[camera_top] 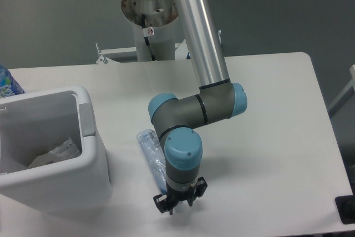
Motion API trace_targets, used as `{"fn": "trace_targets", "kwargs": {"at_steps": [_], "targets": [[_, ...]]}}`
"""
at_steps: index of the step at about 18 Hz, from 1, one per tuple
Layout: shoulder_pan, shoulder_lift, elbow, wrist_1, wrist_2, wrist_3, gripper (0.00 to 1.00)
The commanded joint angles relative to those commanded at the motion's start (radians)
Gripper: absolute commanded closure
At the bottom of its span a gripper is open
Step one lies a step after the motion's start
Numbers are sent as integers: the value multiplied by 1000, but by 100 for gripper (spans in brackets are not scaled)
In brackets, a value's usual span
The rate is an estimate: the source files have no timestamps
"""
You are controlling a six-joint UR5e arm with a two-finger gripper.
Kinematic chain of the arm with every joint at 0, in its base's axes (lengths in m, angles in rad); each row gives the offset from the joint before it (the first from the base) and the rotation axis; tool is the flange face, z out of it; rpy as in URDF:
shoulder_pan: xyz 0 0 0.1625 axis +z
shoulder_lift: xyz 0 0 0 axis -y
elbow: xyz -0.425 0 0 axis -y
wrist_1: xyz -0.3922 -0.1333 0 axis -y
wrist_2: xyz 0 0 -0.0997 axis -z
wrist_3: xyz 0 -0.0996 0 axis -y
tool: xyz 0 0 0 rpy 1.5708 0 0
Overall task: Place the trash in the trash can
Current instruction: 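Lower the gripper around the bottle's cap end and close on it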
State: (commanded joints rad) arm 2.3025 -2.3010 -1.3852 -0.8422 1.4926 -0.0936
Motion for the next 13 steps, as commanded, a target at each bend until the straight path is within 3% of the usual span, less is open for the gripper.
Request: {"fn": "trace_targets", "kwargs": {"at_steps": [13], "targets": [[-2, 5, -9, 0, 2, 5, 43]]}}
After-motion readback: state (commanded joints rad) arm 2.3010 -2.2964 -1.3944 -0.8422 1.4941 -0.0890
